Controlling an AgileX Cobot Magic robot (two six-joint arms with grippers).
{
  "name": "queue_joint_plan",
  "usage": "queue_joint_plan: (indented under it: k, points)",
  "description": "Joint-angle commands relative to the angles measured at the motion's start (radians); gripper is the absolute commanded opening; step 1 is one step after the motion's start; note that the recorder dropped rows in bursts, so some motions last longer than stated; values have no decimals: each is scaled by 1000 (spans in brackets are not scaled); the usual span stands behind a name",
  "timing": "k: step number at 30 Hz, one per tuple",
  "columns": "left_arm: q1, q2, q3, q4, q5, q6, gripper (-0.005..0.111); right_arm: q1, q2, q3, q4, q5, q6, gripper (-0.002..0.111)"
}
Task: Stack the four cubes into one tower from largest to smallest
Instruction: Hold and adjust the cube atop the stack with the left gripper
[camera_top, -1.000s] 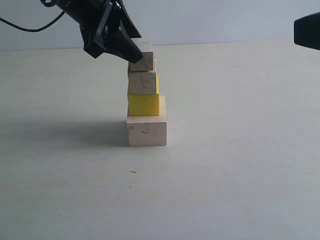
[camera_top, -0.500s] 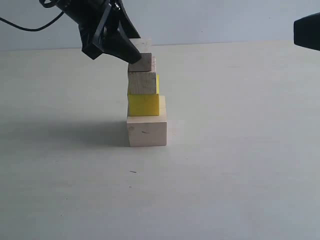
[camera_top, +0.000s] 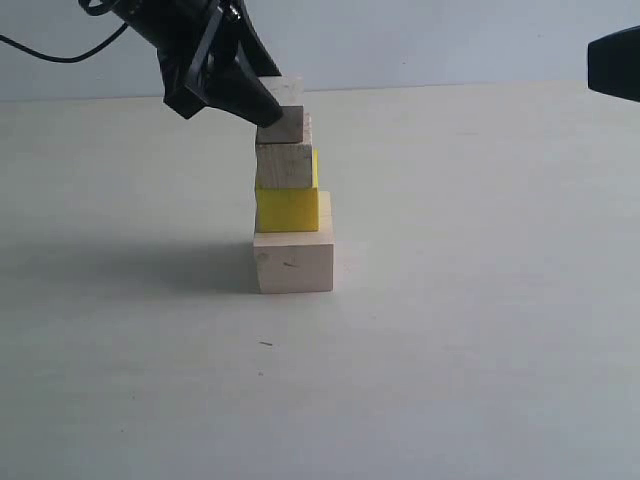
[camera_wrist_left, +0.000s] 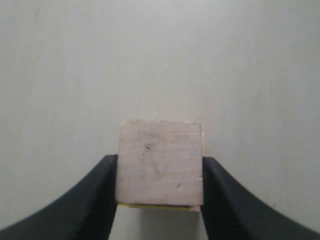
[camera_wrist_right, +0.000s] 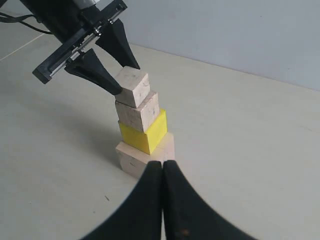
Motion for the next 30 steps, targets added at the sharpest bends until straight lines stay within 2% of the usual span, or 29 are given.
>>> queue_joint_plan:
  k: [1, 30]
  points:
    - [-2, -11, -9, -15, -4, 3, 0, 1, -7, 6, 2, -4, 0, 0]
    - [-2, 1, -9, -38, -17, 0, 0, 1, -7, 6, 4, -4, 0, 0]
